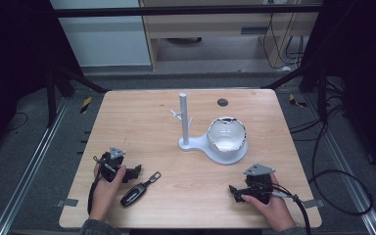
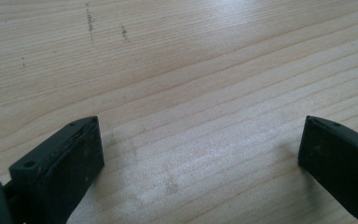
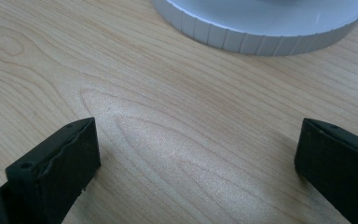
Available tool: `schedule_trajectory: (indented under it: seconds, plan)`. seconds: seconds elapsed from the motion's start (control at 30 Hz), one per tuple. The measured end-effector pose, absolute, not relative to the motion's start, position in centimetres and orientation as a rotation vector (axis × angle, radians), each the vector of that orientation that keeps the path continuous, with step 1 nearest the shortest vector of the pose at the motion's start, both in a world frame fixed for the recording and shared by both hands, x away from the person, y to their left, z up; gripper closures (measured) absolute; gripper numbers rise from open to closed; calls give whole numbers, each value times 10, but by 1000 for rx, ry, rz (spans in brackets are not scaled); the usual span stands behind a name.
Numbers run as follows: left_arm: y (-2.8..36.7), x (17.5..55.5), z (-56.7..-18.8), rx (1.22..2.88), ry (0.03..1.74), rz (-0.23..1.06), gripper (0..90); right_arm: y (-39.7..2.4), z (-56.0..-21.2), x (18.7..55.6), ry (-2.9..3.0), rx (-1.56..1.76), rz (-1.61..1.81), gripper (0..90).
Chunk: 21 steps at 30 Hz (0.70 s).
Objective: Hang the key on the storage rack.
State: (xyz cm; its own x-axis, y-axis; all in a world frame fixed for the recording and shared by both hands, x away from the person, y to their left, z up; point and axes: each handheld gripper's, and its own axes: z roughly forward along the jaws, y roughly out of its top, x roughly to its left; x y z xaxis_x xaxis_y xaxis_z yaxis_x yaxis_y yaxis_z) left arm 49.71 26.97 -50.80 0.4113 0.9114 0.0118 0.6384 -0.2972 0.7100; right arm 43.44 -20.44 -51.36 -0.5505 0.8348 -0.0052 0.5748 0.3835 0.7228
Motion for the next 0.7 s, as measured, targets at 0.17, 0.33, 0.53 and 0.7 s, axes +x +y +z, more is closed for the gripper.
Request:
schedule_trajectory:
  seconds: [0.17,0.33,0.53,0.7]
  plan:
    - [272,495,-508,2076,1240,537,0,-204,-514,435,2278,1222,969,5]
    - [270,493,-508,2098,1180,527,12,-204,-514,435,2278,1222,969,4]
    - [267,482,-494,2065,1136,628,34,-204,-514,434,2276,1223,968,5]
    - [257,469,-482,2024,1110,544,34,-204,-514,434,2276,1223,968,5]
